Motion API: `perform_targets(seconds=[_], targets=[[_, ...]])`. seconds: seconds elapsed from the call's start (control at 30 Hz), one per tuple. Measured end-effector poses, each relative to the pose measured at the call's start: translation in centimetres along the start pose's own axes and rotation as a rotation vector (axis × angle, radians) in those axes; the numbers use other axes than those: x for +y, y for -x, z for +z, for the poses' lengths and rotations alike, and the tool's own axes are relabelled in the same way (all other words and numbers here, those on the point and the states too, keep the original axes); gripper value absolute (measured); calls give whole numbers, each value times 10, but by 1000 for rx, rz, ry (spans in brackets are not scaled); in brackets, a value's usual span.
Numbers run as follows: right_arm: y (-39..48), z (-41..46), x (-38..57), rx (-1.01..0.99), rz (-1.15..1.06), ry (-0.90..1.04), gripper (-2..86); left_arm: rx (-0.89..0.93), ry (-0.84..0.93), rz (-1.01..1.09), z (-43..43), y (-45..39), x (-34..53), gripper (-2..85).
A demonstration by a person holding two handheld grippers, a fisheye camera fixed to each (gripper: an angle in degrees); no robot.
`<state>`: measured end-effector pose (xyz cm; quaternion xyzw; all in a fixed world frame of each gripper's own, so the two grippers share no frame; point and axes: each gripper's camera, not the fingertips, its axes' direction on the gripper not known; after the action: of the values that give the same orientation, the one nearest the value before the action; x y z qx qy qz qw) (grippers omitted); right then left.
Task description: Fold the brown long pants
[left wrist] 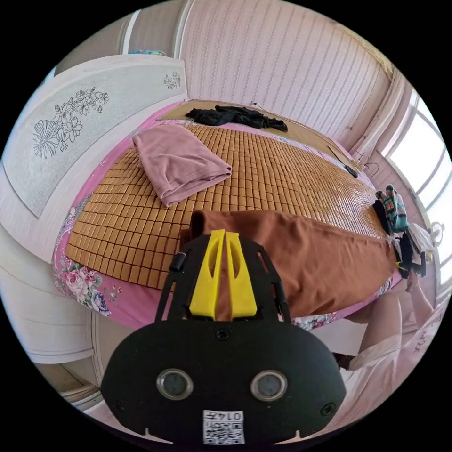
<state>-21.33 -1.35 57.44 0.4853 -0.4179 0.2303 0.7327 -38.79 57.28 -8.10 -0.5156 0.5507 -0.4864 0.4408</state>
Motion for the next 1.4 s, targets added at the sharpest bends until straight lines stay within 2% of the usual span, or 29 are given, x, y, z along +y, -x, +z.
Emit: perform_targets(seconds=[0.13, 0.27, 0.33, 0.37, 0.5, 0.6, 0.63, 0.7, 0.73, 0.77, 0.83, 0.93, 1.0, 1.03, 1.07, 1.1, 1.33, 1.4], targets=[[18, 14, 33, 22, 7, 17, -1, 35, -11, 225, -26, -58, 40, -9], [44, 42, 26, 45, 5, -10, -3, 89, 22, 444, -15, -149, 75, -10], [57, 57, 15, 53, 10, -8, -3, 161, 71, 491, 3, -188, 89, -10], [65, 78, 4, 56, 14, 83, -4, 207, 81, 528, 15, -212, 98, -10], [90, 95, -15, 94, -39, 117, -6, 240, 18, 499, 47, -271, 124, -10], [112, 105, -40, 96, -85, 235, -6, 250, -31, 503, 60, -306, 136, -10], [130, 106, -53, 130, -123, 301, -6, 266, -17, 519, 68, -318, 142, -10], [180, 95, -66, 97, -227, 205, -5, 271, 50, 572, 86, -334, 154, -10], [225, 91, -71, 5, -328, 114, -4, 267, 93, 608, 99, -342, 166, -10], [276, 101, -78, -78, -432, 108, -4, 240, 141, 614, 114, -346, 179, -10], [360, 131, -87, -130, -603, 182, -4, 215, 122, 589, 128, -345, 197, -10], [494, 190, -92, 46, -856, 212, -4, 202, 70, 612, 135, -345, 209, -10], [554, 223, -101, 140, -909, 218, -4, 217, 89, 610, 139, -344, 208, -10], [585, 250, -109, 181, -945, 287, -3, 234, 92, 620, 142, -343, 208, -10], [606, 280, -116, 249, -941, 392, -3, 251, 89, 629, 146, -341, 209, -10], [616, 280, -120, 250, -937, 374, -3, 259, 85, 630, 148, -340, 210, -10], [711, 327, -140, 485, -1163, 642, -5, 194, 0, 698, 162, -353, 230, -10], [730, 332, -153, 528, -1158, 619, -4, 208, 6, 667, 166, -353, 230, -10]])
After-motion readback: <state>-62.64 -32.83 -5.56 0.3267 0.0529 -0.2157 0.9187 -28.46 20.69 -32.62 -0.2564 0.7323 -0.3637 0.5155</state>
